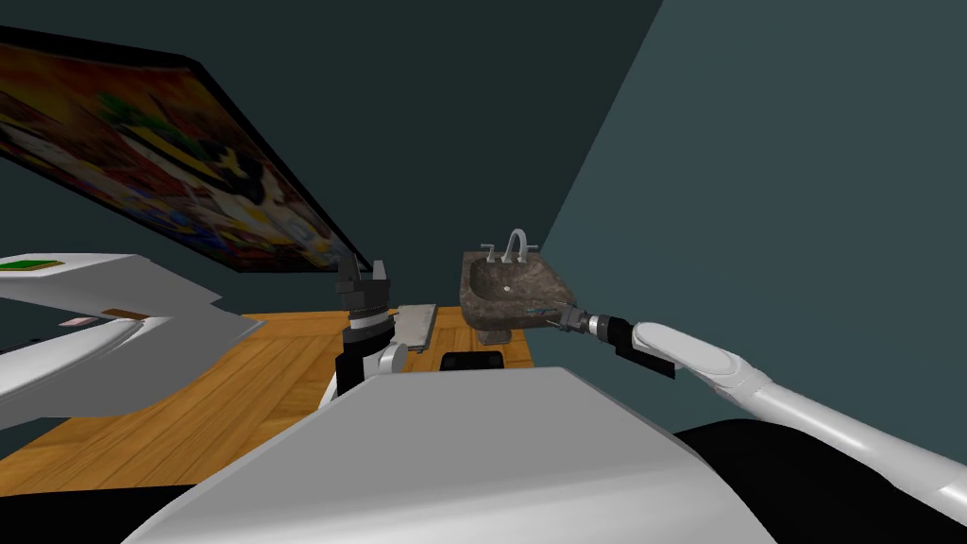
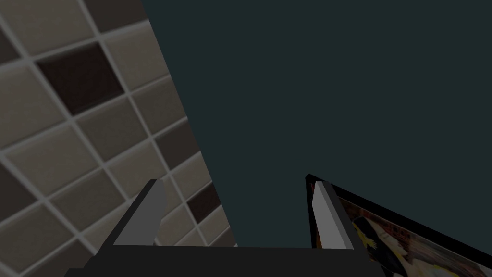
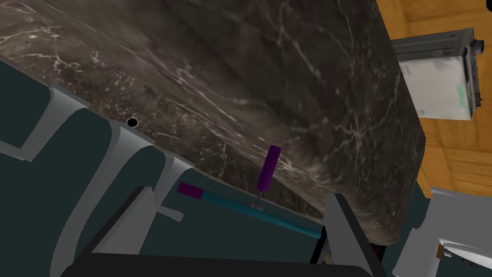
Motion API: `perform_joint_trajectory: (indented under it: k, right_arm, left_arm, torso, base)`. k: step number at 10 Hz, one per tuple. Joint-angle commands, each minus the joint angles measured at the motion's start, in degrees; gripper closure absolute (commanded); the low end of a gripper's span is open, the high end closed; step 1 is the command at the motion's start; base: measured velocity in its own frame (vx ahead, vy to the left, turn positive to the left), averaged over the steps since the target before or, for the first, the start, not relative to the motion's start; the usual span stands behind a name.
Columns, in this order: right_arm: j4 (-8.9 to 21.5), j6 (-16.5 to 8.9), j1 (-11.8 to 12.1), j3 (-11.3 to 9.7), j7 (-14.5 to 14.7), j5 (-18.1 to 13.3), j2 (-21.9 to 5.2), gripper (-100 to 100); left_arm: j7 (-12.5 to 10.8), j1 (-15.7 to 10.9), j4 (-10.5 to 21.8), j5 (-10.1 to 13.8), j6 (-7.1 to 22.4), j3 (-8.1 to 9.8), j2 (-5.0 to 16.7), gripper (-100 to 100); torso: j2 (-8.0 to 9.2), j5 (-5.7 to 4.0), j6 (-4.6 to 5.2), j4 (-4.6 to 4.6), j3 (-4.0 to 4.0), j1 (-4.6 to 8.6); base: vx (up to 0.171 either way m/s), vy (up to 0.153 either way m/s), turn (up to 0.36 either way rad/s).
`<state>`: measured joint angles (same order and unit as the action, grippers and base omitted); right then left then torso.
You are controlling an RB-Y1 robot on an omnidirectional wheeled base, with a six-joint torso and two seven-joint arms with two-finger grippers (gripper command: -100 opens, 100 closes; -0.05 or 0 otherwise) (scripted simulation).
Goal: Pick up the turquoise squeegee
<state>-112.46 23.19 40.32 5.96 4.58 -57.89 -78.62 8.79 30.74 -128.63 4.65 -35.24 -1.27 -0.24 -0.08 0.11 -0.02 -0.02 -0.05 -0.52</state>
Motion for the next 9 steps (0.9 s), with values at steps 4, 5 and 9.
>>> perform_joint_trajectory:
  k: [4, 5, 9]
  right_arm:
    - [2.8, -0.4, 1.0, 0.2, -1.5, -7.0, -7.3, -100]
    - [3.7, -0.4, 1.1, 0.0, -1.7, -8.6, -8.8, -100]
    - [6.2, -0.4, 1.5, -0.4, -2.2, -13.5, -13.3, -100]
  left_arm:
    - [0.0, 0.0, 0.0, 0.0, 0.0, 0.0, 0.0, 0]
    - [0.0, 0.0, 0.0, 0.0, 0.0, 0.0, 0.0, 0]
    - [0.0, 0.0, 0.0, 0.0, 0.0, 0.0, 0.0, 0]
  torso:
    - [0.0, 0.0, 0.0, 0.0, 0.0, 0.02]
    - [-0.03, 0.02, 0.0, -0.01, -0.02, -0.1]
    - [0.12, 0.01, 0.02, 0.03, 0.07, 0.01]
  base:
    - [0.018, 0.122, 0.018]
    - [0.045, 0.17, 0.019]
    - [0.004, 0.117, 0.009]
